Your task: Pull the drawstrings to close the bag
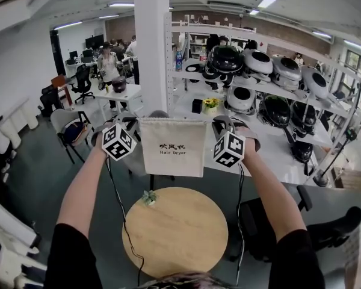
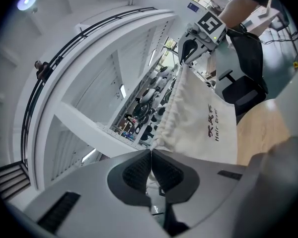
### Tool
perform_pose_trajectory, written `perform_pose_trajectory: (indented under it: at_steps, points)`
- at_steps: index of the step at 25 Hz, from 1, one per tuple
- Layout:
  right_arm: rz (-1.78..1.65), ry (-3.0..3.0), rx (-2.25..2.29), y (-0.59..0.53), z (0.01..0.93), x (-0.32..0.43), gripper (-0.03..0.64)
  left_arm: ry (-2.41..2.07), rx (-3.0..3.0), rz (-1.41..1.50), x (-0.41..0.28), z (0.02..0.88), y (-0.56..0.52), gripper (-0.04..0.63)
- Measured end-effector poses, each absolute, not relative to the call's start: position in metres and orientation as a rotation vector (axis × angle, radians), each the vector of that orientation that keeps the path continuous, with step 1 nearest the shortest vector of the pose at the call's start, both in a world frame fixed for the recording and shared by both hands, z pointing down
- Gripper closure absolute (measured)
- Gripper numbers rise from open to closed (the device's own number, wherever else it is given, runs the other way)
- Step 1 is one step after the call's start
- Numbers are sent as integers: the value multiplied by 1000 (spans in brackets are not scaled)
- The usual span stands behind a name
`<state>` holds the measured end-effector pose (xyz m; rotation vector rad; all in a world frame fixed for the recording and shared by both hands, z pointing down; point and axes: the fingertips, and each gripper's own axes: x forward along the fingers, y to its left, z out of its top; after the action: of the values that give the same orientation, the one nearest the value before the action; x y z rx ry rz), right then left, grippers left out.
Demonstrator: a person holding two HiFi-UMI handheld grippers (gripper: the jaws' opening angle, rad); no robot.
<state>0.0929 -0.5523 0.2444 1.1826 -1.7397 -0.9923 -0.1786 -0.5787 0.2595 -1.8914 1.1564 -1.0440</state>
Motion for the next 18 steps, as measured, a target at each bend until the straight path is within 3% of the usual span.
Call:
perform_pose_trajectory:
  at_steps: [18]
  points:
    - [-838, -1942, 1328, -558, 227, 99, 612, 1355, -1968, -851, -192, 240, -579, 575]
